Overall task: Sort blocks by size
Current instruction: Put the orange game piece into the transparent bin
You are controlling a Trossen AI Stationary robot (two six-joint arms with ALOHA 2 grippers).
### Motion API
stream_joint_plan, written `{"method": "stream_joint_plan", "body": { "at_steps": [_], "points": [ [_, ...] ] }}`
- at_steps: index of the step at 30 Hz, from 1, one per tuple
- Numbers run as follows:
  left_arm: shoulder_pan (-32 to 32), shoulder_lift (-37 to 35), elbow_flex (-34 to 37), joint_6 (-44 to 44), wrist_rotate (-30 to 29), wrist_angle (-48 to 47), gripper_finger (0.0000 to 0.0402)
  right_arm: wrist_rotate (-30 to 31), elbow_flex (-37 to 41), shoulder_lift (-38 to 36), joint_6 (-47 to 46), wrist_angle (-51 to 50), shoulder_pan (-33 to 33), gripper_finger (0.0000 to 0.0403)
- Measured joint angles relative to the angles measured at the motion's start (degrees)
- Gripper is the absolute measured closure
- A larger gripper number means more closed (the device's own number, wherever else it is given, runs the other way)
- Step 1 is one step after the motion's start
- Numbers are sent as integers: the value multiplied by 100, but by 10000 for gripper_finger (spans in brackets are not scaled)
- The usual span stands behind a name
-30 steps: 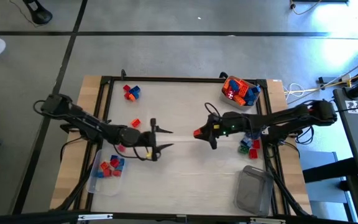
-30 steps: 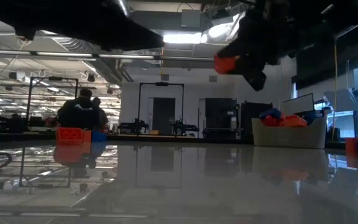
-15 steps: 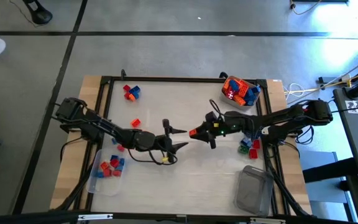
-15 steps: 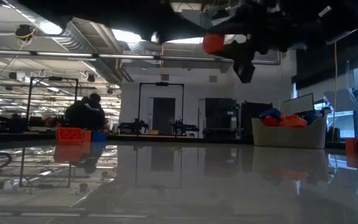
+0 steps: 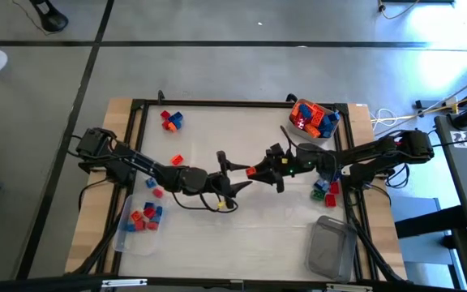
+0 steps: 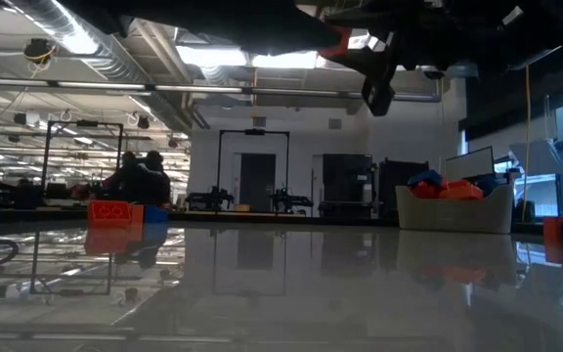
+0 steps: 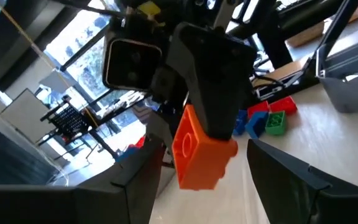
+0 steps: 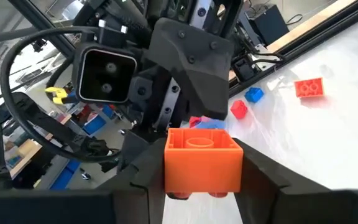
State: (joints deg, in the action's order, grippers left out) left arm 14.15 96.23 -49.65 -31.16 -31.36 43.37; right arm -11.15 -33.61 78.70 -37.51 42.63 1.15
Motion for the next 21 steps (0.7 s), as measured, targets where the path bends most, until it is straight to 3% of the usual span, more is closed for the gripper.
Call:
{"method": "stream_joint_plan", "body": {
  "at_steps": [21],
  "points": [
    [-190,-11,3,-384,469,243,312,-5,5,0,-99,251,0,260]
  ]
}}
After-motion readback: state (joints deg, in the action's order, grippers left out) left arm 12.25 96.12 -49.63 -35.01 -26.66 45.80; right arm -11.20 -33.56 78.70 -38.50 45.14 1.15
